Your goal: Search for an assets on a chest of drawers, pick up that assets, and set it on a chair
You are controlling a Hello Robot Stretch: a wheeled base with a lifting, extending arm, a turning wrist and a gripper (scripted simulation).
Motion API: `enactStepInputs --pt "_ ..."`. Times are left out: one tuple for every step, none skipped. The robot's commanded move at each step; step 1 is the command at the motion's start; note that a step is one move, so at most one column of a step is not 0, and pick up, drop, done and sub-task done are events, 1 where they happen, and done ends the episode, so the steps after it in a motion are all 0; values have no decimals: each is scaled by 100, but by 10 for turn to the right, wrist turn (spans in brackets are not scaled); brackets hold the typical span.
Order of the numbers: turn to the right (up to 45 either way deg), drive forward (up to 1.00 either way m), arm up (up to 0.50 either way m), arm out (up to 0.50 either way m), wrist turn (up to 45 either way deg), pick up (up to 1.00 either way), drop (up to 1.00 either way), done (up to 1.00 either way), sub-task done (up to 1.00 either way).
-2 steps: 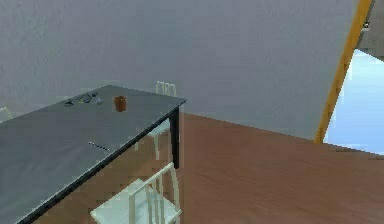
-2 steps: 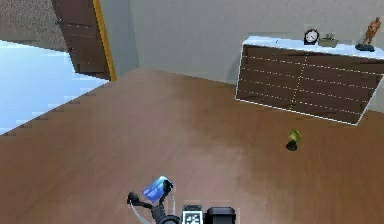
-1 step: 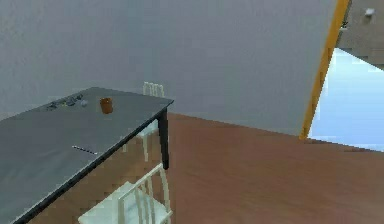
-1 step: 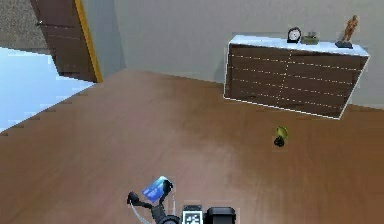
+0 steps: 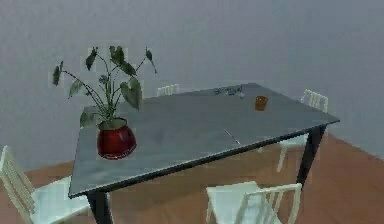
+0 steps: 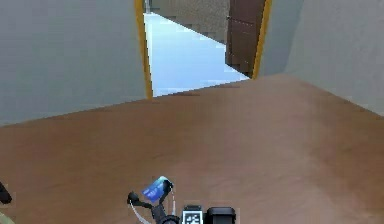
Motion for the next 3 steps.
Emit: enactStepInputs --pt "-390 0 0 0 0 0 0 0 0" --pt "-30 0 0 0 0 0 0 0 0" --pt "450 0 0 0 0 0 0 0 0"
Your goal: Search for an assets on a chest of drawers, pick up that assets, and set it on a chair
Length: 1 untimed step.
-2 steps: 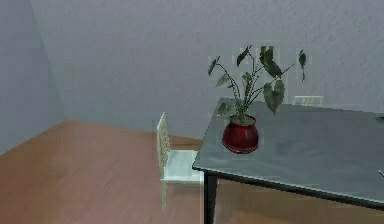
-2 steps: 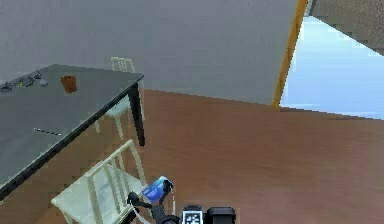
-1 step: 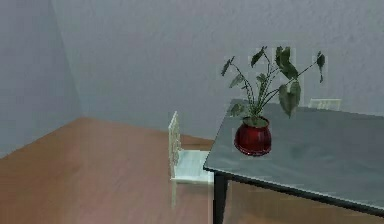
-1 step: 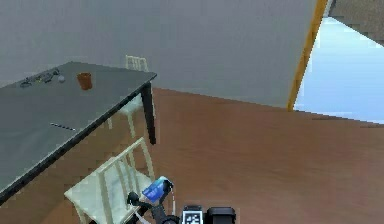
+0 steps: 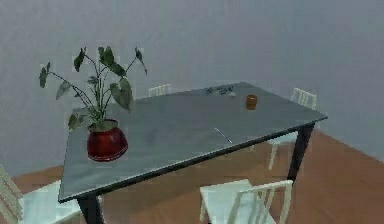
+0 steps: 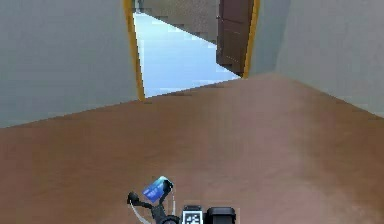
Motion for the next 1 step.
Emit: enactStepInputs --pt "360 0 0 0 0 0 0 0 0"
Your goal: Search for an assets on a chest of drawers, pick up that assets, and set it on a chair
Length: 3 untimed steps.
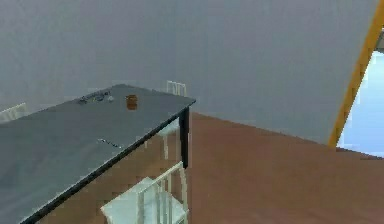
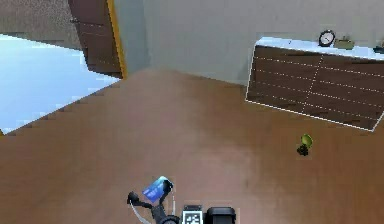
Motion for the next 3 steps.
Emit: enactStepInputs --pt "-450 0 0 0 0 0 0 0 0" --pt "-240 0 0 0 0 0 0 0 0" --pt "450 0 0 0 0 0 0 0 0"
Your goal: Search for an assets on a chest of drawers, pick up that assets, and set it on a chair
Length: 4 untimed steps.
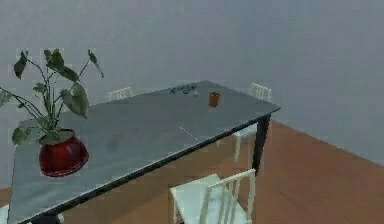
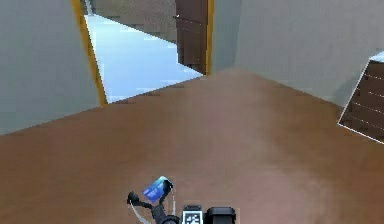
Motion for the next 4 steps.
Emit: enactStepInputs --pt "180 0 0 0 0 0 0 0 0" --pt "-420 0 0 0 0 0 0 0 0" --pt "0 25 0 0 0 0 0 0 0" --pt "300 0 0 0 0 0 0 0 0"
